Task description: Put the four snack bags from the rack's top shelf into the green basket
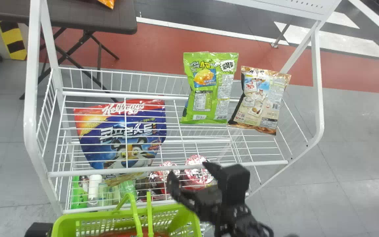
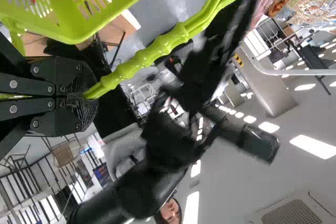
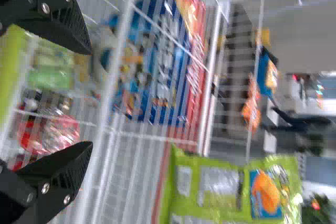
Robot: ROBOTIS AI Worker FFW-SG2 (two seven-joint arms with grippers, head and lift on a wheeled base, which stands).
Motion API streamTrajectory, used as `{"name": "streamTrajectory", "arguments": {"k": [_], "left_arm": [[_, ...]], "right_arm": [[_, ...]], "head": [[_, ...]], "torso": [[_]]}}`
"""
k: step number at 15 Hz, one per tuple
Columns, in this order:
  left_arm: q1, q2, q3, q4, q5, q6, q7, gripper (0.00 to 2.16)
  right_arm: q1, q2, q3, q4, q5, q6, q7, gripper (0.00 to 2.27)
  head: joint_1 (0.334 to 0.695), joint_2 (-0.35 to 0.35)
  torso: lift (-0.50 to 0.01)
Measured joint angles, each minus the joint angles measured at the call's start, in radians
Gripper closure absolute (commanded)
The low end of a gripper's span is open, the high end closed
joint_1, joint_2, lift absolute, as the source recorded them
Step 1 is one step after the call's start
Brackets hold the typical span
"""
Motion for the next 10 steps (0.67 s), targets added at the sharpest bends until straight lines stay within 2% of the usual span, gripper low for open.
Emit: {"name": "streamTrajectory", "arguments": {"k": [4, 9, 10], "left_arm": [[-0.001, 0.001, -0.004, 0.002, -0.002, 0.0, 0.003, 1.73], [-0.011, 0.014, -0.004, 0.005, 0.003, 0.005, 0.001, 1.73], [-0.016, 0.017, -0.004, 0.006, 0.005, 0.007, 0.001, 1.73]], "right_arm": [[-0.3, 0.053, -0.032, 0.28, 0.017, -0.242, -0.002, 0.09], [-0.489, 0.08, -0.116, 0.442, 0.044, -0.233, -0.039, 0.1], [-0.518, 0.08, -0.133, 0.472, 0.042, -0.198, -0.015, 0.36]], "head": [[0.695, -0.35], [0.695, -0.35], [0.695, -0.35]], "torso": [[0.0], [0.0], [0.0]]}}
